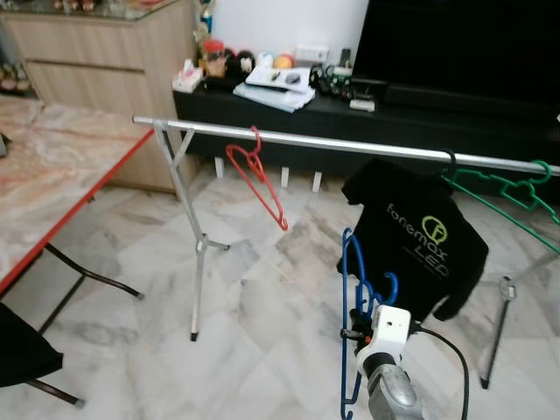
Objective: Hang hanger
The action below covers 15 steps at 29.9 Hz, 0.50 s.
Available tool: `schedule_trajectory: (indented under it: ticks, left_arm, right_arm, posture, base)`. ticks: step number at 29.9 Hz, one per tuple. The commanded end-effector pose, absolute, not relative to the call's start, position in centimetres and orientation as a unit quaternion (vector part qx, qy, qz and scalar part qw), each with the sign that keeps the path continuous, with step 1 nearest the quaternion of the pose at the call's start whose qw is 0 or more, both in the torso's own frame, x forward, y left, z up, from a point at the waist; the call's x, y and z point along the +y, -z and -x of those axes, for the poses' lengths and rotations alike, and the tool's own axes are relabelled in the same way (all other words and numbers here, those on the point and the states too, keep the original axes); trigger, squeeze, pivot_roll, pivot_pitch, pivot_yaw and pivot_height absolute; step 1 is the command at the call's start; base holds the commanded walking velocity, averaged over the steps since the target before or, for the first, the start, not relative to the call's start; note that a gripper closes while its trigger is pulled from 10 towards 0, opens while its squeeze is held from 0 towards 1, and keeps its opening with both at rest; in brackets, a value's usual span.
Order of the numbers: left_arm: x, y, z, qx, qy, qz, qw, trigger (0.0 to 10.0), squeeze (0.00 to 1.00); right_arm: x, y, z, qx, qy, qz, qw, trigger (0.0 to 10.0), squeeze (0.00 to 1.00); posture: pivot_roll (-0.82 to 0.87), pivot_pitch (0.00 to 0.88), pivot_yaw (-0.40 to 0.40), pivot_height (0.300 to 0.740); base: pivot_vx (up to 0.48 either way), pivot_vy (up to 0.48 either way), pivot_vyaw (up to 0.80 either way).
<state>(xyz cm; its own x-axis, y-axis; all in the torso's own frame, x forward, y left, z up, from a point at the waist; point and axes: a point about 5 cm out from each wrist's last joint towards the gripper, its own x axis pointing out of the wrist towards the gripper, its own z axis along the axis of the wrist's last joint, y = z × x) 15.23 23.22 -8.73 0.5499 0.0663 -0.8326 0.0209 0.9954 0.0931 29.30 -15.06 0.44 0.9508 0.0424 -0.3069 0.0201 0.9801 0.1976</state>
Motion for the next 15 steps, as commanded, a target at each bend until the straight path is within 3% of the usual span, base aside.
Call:
schedule_trajectory:
  ticks: [1, 4, 9, 15]
  left_arm:
    - [22.82, 9.24, -14.33, 0.493, -0.014, -0.042, 0.869, 10.0, 0.00]
    - [22.36, 9.43, -14.06, 0.493, -0.012, -0.041, 0.869, 10.0, 0.00]
    - [22.11, 9.55, -13.82, 0.494, -0.010, -0.040, 0.868, 10.0, 0.00]
    - [22.12, 9.43, -14.22, 0.492, -0.010, -0.040, 0.870, 10.0, 0.00]
  right_arm:
    - [-15.50, -0.09, -28.93, 0.163, 0.001, -0.097, 0.982, 10.0, 0.00]
    - [-15.48, -0.11, -28.96, 0.162, 0.002, -0.097, 0.982, 10.0, 0.00]
    - [-15.54, -0.03, -28.92, 0.166, 0.005, -0.101, 0.981, 10.0, 0.00]
    - [-15.61, 0.10, -28.83, 0.170, 0.006, -0.101, 0.980, 10.0, 0.00]
  posture:
    - [-0.05, 0.070, 0.001, 0.740]
    - [-0.05, 0.070, 0.001, 0.740]
    - [-0.05, 0.070, 0.000, 0.740]
    - [-0.05, 0.070, -0.001, 0.740]
  base:
    - [0.000, 0.000, 0.52]
    - [0.000, 0.000, 0.48]
    - [0.000, 0.000, 0.00]
    - [0.258, 0.000, 0.00]
